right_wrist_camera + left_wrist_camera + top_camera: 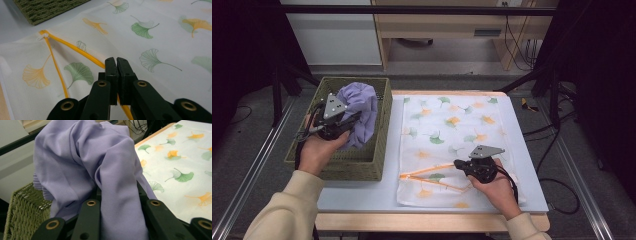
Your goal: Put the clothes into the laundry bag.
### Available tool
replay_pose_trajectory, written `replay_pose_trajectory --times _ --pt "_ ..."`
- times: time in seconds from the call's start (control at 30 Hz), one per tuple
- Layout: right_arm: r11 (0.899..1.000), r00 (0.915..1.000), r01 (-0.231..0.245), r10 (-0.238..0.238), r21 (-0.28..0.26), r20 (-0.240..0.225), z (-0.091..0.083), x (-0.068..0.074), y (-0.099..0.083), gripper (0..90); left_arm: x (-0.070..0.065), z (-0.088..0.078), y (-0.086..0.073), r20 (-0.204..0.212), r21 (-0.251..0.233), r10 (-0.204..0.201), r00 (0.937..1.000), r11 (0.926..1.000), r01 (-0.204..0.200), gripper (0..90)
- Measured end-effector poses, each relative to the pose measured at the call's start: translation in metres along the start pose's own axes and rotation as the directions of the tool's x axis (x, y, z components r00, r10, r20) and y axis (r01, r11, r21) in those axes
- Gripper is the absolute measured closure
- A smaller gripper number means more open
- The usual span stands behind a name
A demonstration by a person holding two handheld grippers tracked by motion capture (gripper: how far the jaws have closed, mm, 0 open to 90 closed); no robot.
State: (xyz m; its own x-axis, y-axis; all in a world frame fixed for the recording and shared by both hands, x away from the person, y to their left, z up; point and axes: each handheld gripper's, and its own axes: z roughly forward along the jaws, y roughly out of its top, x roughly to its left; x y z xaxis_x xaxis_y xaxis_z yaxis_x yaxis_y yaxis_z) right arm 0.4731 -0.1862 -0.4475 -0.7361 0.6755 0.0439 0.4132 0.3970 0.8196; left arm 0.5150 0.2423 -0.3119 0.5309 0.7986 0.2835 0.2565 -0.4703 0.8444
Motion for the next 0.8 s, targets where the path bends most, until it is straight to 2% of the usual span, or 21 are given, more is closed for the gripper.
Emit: replay_pose_trajectory --times 0.2,0.57,0.6,0.8 --pt "1.000 1.0000 -0.004 0.004 0.000 -0.001 0.000 0.000 0.000 88.1 -0.003 -0.010 0.008 0.002 -0.037 -0.001 1.0000 0.9993 0.001 73.7" --pt "1.000 0.9997 -0.023 0.023 -0.009 -0.007 -0.001 -0.002 0.000 88.2 -0.014 -0.019 0.018 0.025 -0.076 0.014 0.9996 0.9970 -0.012 73.7" --pt "1.000 0.9996 -0.027 0.027 -0.011 -0.009 -0.002 -0.002 0.000 88.2 -0.015 -0.021 0.020 0.025 -0.075 0.028 0.9993 0.9968 -0.026 73.6" --pt "0.999 0.9995 -0.030 0.030 -0.015 -0.010 -0.002 -0.003 0.000 88.2 -0.025 -0.030 0.034 0.038 -0.101 0.052 0.9979 0.9937 -0.048 73.6"
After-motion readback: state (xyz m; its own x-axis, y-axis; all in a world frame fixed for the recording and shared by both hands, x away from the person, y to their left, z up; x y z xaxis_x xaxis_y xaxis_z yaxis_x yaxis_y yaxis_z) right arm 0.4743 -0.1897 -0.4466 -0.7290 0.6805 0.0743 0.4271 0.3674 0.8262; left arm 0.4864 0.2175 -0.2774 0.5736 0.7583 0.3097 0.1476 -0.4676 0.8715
